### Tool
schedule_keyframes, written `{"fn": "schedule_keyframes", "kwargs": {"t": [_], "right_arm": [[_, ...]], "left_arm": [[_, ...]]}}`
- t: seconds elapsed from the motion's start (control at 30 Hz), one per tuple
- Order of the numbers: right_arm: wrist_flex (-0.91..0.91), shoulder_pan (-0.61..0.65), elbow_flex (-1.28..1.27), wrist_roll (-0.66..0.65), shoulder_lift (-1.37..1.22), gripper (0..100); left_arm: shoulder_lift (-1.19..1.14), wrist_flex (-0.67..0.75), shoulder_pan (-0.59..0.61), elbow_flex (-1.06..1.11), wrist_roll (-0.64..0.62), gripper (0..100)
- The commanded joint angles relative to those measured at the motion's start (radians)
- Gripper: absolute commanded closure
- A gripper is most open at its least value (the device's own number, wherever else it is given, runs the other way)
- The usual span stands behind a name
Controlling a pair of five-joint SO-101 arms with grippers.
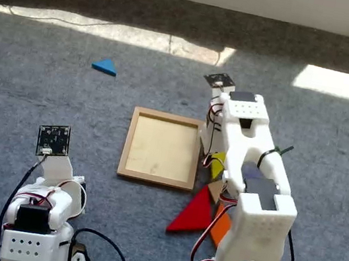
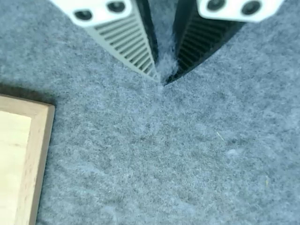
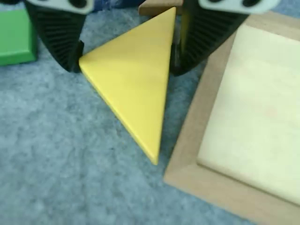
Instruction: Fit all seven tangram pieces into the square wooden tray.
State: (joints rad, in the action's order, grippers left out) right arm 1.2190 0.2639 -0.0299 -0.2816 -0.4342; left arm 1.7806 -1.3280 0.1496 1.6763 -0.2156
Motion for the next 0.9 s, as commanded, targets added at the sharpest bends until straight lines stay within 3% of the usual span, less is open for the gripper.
{"fn": "schedule_keyframes", "kwargs": {"t": [0.0,0.3,0.63,0.77,0.87], "right_arm": [[-0.018,-0.016,-0.022,-0.017,0.137,80.3],[-0.018,0.071,-0.116,-0.011,0.291,80.3],[-0.021,0.251,-0.116,0.058,0.374,80.3],[-0.042,0.186,-0.111,0.061,0.372,78.6],[-0.088,0.099,-0.113,0.058,0.371,70.3]], "left_arm": [[0.016,-0.005,-0.015,0.019,0.008,100],[0.016,-0.005,-0.015,0.019,0.008,100],[0.016,-0.005,-0.015,0.019,0.008,100],[0.016,-0.005,-0.015,0.019,0.008,100],[0.016,-0.005,-0.015,0.019,0.008,100]]}}
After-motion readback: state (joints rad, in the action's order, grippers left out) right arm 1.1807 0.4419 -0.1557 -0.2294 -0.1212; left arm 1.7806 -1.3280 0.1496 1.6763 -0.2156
